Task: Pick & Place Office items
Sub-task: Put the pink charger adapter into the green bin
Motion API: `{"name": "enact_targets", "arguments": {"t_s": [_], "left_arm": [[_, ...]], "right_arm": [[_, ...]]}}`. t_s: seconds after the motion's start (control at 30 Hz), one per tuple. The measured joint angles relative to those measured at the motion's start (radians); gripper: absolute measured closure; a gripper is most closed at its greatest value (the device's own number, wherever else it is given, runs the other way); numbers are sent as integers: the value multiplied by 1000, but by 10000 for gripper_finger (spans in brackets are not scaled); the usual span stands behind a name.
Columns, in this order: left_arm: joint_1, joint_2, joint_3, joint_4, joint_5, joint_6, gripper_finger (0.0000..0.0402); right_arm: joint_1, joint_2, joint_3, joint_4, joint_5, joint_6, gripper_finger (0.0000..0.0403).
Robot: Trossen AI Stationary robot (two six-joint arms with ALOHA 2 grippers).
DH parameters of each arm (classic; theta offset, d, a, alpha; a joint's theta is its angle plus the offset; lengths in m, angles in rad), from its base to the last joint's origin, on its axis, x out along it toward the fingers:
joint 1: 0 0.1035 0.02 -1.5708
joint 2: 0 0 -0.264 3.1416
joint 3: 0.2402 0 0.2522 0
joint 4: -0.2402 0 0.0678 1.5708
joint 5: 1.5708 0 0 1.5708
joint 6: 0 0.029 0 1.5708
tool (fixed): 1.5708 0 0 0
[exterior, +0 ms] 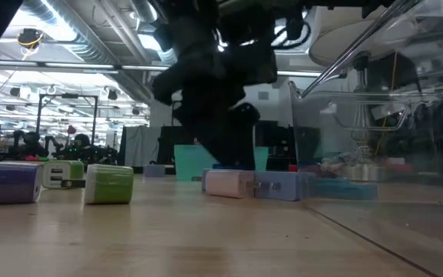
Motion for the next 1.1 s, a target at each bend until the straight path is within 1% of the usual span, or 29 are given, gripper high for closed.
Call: {"name": "enact_targets", "arguments": {"t_s": [0.1, 0.27, 0.4, 0.43, 0.5, 0.6, 0.63, 0.67, 0.9, 1.0, 1.1], "left_arm": [[-26, 22, 21, -64, -1, 26, 105], [-66, 38, 22, -80, -1, 36, 105], [-87, 51, 20, -62, -72, -35, 111], [-91, 59, 20, -56, -96, -69, 117], [-93, 61, 22, -55, -112, -153, 136], [-90, 61, 17, -46, -113, -270, 187], [-89, 61, 17, -46, -109, -301, 205], [-89, 61, 17, -47, -102, -325, 212], [-86, 59, 24, -54, -32, -436, 212], [-81, 45, 23, -67, 9, -459, 212], [-77, 15, 20, -63, 24, -501, 212]], "right_arm": [[0, 0, 0, 0, 0, -2, 202], [0, 0, 0, -4, 0, -17, 202], [0, 0, 0, -5, 4, -20, 202], [0, 0, 0, -7, 6, -20, 202], [0, 0, 0, -7, 10, -20, 202], [0, 0, 0, -7, 19, -20, 202], [0, 0, 0, -7, 19, -20, 202], [0, 0, 0, -6, 19, -19, 202], [0, 0, 0, -6, 26, -19, 202], [0, 0, 0, -3, 26, -18, 202], [0, 0, 0, -1, 26, -18, 202]]}}
